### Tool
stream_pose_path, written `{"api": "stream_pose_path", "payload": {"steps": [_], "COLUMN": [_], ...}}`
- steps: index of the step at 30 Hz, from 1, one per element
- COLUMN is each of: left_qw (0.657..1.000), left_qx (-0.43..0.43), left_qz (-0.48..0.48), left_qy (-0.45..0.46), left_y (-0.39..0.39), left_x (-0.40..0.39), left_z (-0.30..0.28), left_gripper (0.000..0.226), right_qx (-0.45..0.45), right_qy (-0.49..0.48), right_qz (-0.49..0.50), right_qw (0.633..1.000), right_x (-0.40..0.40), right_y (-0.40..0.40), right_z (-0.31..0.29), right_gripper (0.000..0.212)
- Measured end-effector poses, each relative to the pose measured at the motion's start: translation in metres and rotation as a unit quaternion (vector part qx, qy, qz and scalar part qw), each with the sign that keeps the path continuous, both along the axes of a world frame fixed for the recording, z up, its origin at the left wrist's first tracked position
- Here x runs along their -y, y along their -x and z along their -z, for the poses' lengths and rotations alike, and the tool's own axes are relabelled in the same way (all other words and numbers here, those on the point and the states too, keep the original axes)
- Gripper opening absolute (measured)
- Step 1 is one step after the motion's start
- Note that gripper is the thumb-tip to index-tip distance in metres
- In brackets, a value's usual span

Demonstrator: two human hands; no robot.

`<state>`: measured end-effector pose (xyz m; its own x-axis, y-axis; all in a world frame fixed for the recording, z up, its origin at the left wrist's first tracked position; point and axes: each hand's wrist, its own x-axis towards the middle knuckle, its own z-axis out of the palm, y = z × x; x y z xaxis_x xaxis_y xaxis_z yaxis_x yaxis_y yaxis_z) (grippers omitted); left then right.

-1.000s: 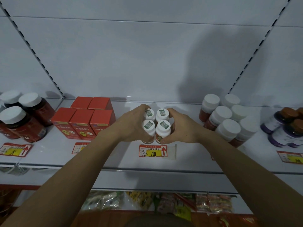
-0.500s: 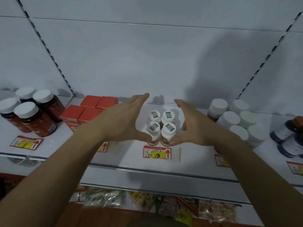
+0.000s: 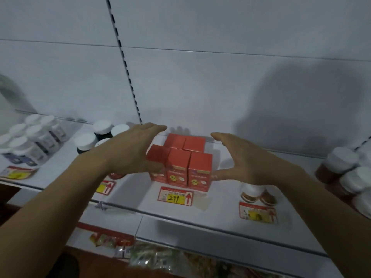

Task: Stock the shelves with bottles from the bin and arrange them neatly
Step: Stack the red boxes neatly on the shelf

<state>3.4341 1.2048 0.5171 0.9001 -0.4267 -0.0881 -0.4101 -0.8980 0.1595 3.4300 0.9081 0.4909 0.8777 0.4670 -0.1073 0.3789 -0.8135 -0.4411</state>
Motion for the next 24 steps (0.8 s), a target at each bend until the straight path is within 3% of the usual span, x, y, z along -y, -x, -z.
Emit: {"api": "stream_pose_path", "payload": {"steps": [7,15,24], "left_qw": [0.992,0.979,0.982], "left_qx": [-0.057,-0.071,-0.051], "left_qz": [0.107,0.189,0.179], "left_qy": [0.036,0.018,0.032], "left_y": [-0.036,-0.069,-0.071], "left_x": [-0.013,0.002,0.008], "left_z": [0.036,0.045,0.056], "left_gripper": [0.139,0.142,0.132], "right_qx": [-0.026,-0.045,-0.047], "right_qy": [-0.005,0.035,0.029], "right_qz": [0.062,0.117,0.122], "right_qw": [0.998,0.992,0.991], "right_x": [-0.053,-0.066,-0.075], "right_y": [-0.011,-0.012,-0.018], "right_z": [0.015,0.015,0.009], "right_gripper": [0.129,0.14,0.113]}}
